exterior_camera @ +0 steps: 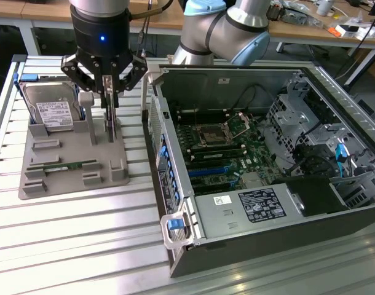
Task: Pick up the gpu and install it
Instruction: 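Pick up the gpu and move the gpu toward the slot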
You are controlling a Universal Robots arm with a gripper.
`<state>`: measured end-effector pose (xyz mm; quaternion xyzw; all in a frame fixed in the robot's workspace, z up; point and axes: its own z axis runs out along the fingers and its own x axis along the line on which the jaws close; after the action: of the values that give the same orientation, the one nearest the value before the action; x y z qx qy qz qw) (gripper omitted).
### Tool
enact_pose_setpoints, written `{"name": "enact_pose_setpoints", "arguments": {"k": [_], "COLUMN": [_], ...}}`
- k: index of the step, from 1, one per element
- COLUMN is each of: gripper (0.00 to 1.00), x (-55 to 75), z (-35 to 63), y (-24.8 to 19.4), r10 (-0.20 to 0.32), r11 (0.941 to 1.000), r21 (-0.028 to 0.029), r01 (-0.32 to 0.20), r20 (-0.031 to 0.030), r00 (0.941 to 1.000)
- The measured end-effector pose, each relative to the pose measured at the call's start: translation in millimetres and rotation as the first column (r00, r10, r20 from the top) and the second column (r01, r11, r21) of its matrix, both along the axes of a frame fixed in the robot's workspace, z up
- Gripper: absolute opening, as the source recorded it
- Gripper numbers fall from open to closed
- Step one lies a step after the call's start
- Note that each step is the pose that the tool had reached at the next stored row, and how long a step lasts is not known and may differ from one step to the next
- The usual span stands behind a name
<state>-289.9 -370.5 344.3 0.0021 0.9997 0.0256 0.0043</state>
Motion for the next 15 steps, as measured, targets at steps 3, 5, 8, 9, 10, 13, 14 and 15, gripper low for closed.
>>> {"name": "enact_pose_setpoints", "arguments": {"k": [3,5,8,9,10,13,14,15], "gripper": [0.26,0.26,0.26,0.26,0.26,0.26,0.26,0.26], "x": [0.0,0.0,0.0,0.0,0.0,0.0,0.0,0.0], "z": [1.0,2.0,3.4,3.8,4.1,5.0,5.2,5.4], "y": [0.0,0.0,0.0,0.0,0.0,0.0,0.0,0.0], "r10": [-0.001,-0.001,-0.002,-0.003,-0.003,-0.003,-0.003,-0.003], "r11": [1.0000,1.0000,1.0000,1.0000,1.0000,1.0000,1.0000,1.0000], "r21": [0.0000,-0.0001,0.0000,0.0000,0.0000,-0.0001,-0.0001,0.0000], "r01": [0.001,0.001,0.002,0.003,0.003,0.003,0.003,0.003], "r20": [-0.0001,-0.0001,-0.0001,0.0000,0.0000,-0.0001,0.0000,0.0000], "r00": [1.0000,1.0000,1.0000,1.0000,1.0000,1.0000,1.0000,1.0000]}}
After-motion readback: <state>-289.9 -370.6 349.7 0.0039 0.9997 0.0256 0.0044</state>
